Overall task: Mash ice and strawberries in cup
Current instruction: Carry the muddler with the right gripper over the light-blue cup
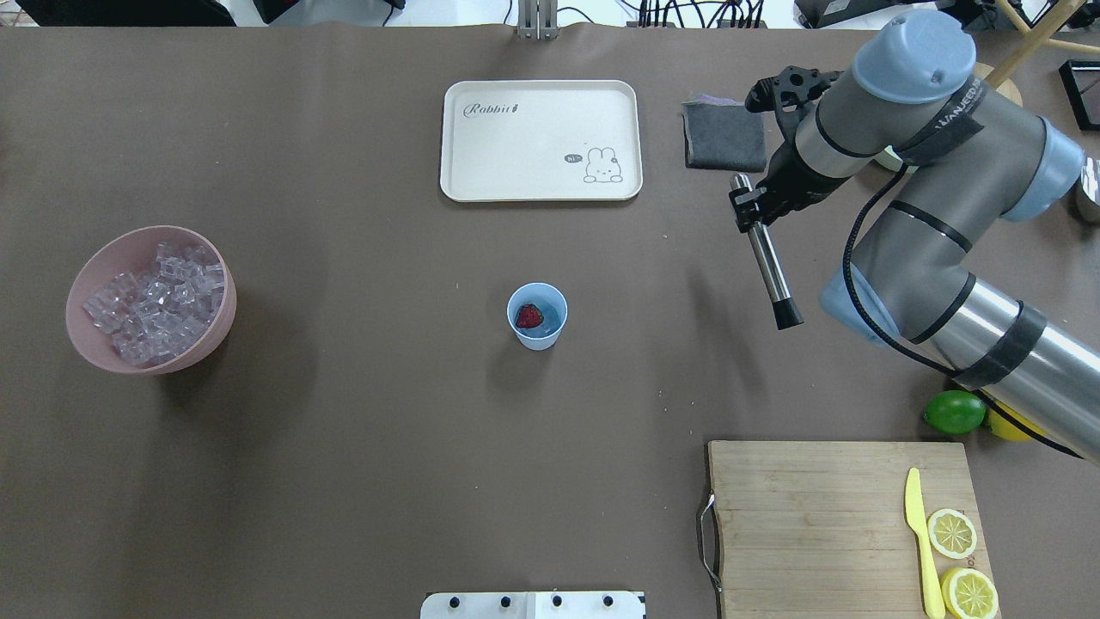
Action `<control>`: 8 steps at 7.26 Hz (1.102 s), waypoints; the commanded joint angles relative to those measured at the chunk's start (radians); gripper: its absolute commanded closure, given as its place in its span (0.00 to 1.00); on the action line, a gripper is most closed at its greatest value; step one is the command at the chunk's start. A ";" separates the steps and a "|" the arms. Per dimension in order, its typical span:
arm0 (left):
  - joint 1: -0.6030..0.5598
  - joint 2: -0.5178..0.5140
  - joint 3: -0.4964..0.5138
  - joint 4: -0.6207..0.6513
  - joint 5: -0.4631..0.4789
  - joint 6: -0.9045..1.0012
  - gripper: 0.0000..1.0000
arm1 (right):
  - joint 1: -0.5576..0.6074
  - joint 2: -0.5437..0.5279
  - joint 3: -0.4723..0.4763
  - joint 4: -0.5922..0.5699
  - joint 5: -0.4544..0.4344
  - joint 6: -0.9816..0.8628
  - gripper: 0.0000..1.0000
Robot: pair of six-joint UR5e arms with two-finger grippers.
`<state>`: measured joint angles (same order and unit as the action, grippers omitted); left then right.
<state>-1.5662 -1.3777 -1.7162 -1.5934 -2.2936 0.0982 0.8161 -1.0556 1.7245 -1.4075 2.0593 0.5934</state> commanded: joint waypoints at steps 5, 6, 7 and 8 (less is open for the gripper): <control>-0.002 0.002 0.017 0.000 -0.001 0.000 0.01 | -0.205 0.061 0.089 0.148 -0.388 -0.062 1.00; -0.002 0.003 0.021 0.000 0.000 0.000 0.01 | -0.207 0.119 0.092 0.150 -0.389 -0.136 1.00; -0.002 0.003 0.023 -0.002 0.000 0.000 0.01 | -0.231 0.168 0.095 0.186 -0.392 -0.136 1.00; -0.002 0.003 0.023 -0.002 0.000 -0.002 0.01 | -0.280 0.166 0.090 0.305 -0.409 -0.139 1.00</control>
<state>-1.5676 -1.3748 -1.6946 -1.5948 -2.2935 0.0978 0.5859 -0.9136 1.8167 -1.2088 1.6712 0.4673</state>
